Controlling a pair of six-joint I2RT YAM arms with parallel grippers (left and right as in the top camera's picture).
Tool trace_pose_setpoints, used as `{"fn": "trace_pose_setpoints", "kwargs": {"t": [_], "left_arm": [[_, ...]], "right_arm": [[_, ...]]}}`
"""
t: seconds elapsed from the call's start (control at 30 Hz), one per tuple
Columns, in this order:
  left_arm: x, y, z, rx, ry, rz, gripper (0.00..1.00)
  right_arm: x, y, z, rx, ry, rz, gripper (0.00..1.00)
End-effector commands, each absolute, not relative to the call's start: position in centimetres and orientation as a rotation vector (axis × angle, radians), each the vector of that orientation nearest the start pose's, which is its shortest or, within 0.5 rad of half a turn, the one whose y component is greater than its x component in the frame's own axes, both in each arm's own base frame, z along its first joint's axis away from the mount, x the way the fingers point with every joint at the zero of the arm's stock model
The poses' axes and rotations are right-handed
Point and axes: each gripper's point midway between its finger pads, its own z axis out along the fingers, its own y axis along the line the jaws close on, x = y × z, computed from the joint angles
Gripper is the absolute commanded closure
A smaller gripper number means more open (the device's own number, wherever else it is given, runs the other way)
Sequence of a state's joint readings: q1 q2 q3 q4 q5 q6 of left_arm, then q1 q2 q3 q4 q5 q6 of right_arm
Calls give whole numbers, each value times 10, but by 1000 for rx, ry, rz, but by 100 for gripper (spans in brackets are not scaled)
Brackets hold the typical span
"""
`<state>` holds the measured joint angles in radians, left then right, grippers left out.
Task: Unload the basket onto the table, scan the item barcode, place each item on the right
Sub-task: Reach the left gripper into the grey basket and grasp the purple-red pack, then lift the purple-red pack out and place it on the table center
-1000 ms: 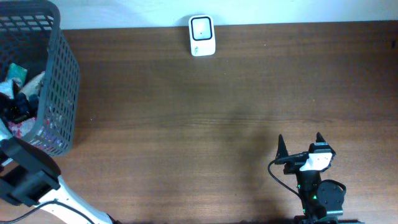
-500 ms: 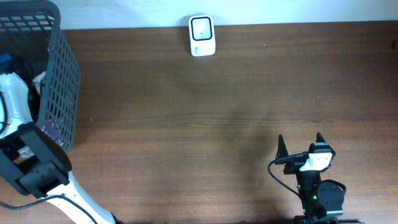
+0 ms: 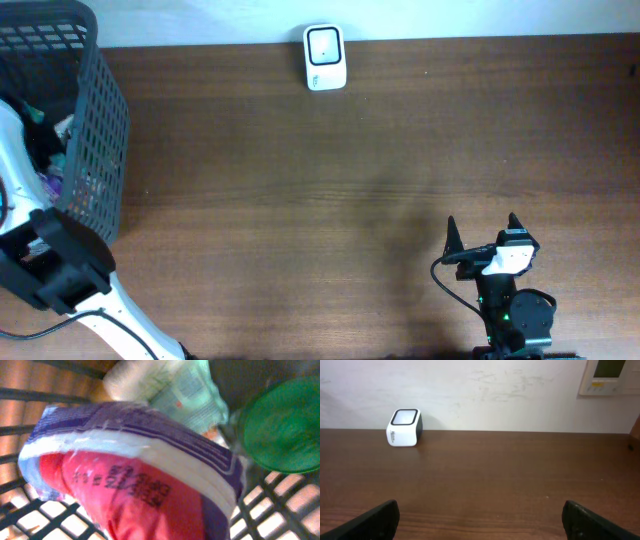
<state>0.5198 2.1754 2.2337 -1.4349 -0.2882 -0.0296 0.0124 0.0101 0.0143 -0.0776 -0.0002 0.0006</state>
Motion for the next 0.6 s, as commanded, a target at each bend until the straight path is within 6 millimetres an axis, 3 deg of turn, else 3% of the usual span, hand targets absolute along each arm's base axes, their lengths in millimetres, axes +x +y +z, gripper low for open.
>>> {"fn": "trace_pose_setpoints", "kwargs": {"t": [0.0,0.03,0.1,0.17,0.23,0.3,0.33,0.47,0.57], "left_arm": [[386,281,253,-960,2574,478,100],[386,282,282,-974,2483,481,100],[387,282,322,-1011,2331,457,100],[401,257,355,-916,2251,264,100],[425,209,387,-725,2178,-81,100],[442,149,426,-454,2078,-476,100],[444,105,453,-244,1995,-748,100],[449,44,461,-129,2000,-923,100],[452,-24,460,14,2038,-1001,100]], "right_arm": [[246,1,156,2,1649,4,1],[246,1,156,2,1649,4,2],[246,1,156,2,1649,4,1],[246,1,156,2,1649,4,1],[246,1,156,2,1649,4,1],[246,1,156,2,1649,3,1],[246,1,156,2,1649,4,1],[246,1,156,2,1649,3,2],[246,1,156,2,1649,4,1]]}}
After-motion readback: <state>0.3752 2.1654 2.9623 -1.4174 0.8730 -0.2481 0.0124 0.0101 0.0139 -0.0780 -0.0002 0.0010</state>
